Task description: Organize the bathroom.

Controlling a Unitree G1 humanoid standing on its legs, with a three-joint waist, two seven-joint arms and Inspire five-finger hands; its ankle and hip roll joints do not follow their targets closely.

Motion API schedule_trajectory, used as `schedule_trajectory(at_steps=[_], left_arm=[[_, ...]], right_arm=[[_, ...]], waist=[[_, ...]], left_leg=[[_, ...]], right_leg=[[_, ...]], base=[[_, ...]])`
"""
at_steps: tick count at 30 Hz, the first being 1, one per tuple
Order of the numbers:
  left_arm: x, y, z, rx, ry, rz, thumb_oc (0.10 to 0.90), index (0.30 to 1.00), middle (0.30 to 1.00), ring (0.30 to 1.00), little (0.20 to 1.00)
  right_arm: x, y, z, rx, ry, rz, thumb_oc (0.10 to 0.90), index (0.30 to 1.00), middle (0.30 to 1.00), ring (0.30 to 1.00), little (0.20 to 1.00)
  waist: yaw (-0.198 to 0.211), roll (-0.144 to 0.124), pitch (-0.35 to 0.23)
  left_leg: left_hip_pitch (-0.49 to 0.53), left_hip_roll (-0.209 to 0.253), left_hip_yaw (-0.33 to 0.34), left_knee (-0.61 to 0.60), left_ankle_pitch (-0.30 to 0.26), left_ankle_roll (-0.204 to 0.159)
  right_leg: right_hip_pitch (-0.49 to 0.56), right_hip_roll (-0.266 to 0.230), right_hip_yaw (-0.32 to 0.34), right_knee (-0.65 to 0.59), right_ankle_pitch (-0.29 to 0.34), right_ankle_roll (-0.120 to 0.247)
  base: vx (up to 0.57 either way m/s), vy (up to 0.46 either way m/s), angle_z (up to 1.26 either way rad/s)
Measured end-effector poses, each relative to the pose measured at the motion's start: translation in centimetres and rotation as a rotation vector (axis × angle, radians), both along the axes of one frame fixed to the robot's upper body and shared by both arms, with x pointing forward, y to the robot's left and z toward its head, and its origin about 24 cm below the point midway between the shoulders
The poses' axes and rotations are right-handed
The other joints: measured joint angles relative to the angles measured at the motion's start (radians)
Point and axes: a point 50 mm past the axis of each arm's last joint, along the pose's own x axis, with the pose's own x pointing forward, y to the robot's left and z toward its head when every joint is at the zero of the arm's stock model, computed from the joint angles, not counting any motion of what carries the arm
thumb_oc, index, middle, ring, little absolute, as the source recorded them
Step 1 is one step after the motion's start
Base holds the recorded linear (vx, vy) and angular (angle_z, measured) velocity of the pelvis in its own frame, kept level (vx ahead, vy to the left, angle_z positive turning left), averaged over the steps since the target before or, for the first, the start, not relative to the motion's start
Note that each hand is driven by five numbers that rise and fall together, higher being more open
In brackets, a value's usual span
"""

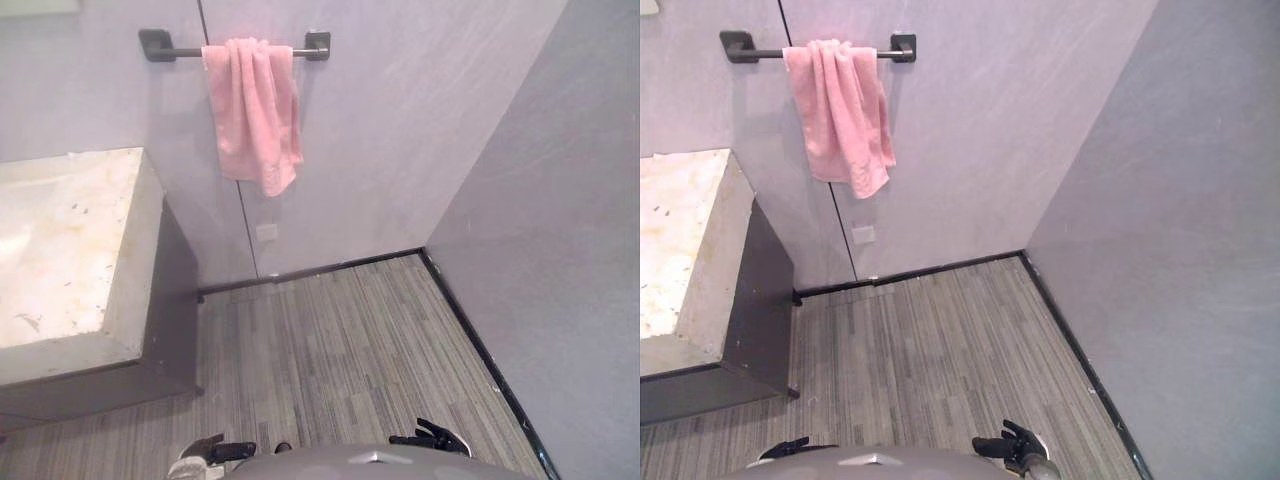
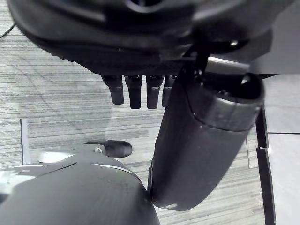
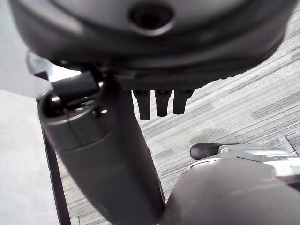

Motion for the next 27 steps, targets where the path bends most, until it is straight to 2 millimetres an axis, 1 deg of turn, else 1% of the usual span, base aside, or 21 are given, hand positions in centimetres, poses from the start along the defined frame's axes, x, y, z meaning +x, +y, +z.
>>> schedule_trajectory(at_steps=[11,17,21,23,24,25,26,27], left_arm=[[-0.1,0.1,0.0,0.012,0.009,-0.010,0.800,0.900,0.900,0.900,0.900],[-0.4,0.5,0.1,0.115,0.057,-0.018,0.800,0.900,0.900,0.900,0.900],[-0.6,0.6,0.1,0.133,0.066,-0.006,0.800,0.900,0.900,0.900,0.900],[-0.4,0.6,0.1,0.134,0.050,-0.003,0.800,0.900,0.900,0.900,0.900],[-0.2,0.6,0.2,0.134,0.039,-0.002,0.800,0.900,0.900,0.900,0.900],[0.7,0.7,0.4,0.130,-0.007,0.001,0.800,0.900,0.900,0.900,0.900],[1.1,0.7,0.5,0.128,-0.028,0.005,0.800,0.900,0.900,0.900,0.900],[2.7,0.8,1.0,0.113,-0.103,0.005,0.800,0.900,0.900,0.900,0.900]], right_arm=[[-0.1,0.0,0.0,0.000,0.002,-0.001,0.800,0.900,0.900,0.900,0.900],[0.0,0.0,0.0,-0.003,-0.004,0.007,0.800,0.900,0.900,0.900,0.900],[0.2,0.0,0.1,-0.016,-0.024,0.013,0.800,0.900,0.900,0.900,0.900],[0.6,0.0,0.2,-0.021,-0.042,0.015,0.800,0.900,0.900,0.900,0.900],[0.8,0.1,0.3,-0.022,-0.052,0.016,0.800,0.900,0.900,0.900,0.900],[1.8,0.2,0.6,-0.026,-0.095,0.020,0.800,0.900,0.900,0.900,0.900],[2.2,0.2,0.8,-0.027,-0.112,0.021,0.800,0.900,0.900,0.900,0.900],[3.5,0.2,1.3,-0.030,-0.168,0.032,0.800,0.900,0.900,0.900,0.900]], waist=[[0.001,0.001,0.000],[0.000,0.001,0.000],[0.002,0.001,0.001],[0.002,0.008,0.005],[0.002,0.008,0.005],[0.001,0.011,0.008],[0.001,0.012,0.008],[0.001,0.021,0.015]], left_leg=[[-0.002,0.000,-0.001,0.000,0.000,0.000],[-0.001,0.000,-0.002,0.000,0.000,0.000],[0.000,0.000,-0.003,0.001,0.000,0.000],[0.001,0.000,-0.004,0.003,0.001,0.000],[0.001,0.000,-0.004,0.003,0.002,0.000],[0.001,0.000,-0.005,0.003,0.003,0.000],[0.001,0.000,-0.005,0.002,0.004,0.000],[0.000,0.001,-0.005,0.002,0.006,0.001]], right_leg=[[-0.001,0.000,-0.001,0.000,0.000,0.000],[0.000,0.000,-0.002,0.000,0.000,0.000],[0.001,0.000,-0.003,0.000,-0.001,0.000],[0.002,0.000,-0.004,0.000,-0.001,-0.001],[0.003,0.000,-0.004,0.000,-0.001,-0.001],[0.003,0.001,-0.005,0.000,-0.001,-0.001],[0.003,0.001,-0.005,0.000,-0.001,-0.001],[0.002,0.002,-0.004,0.000,-0.001,0.000]], base=[[0.00,0.000,0.00],[0.01,-0.032,0.00],[0.02,-0.045,0.01],[0.02,-0.044,0.02],[0.02,-0.050,0.01],[0.02,-0.055,0.01],[0.01,-0.061,0.01],[0.00,-0.038,0.01]])
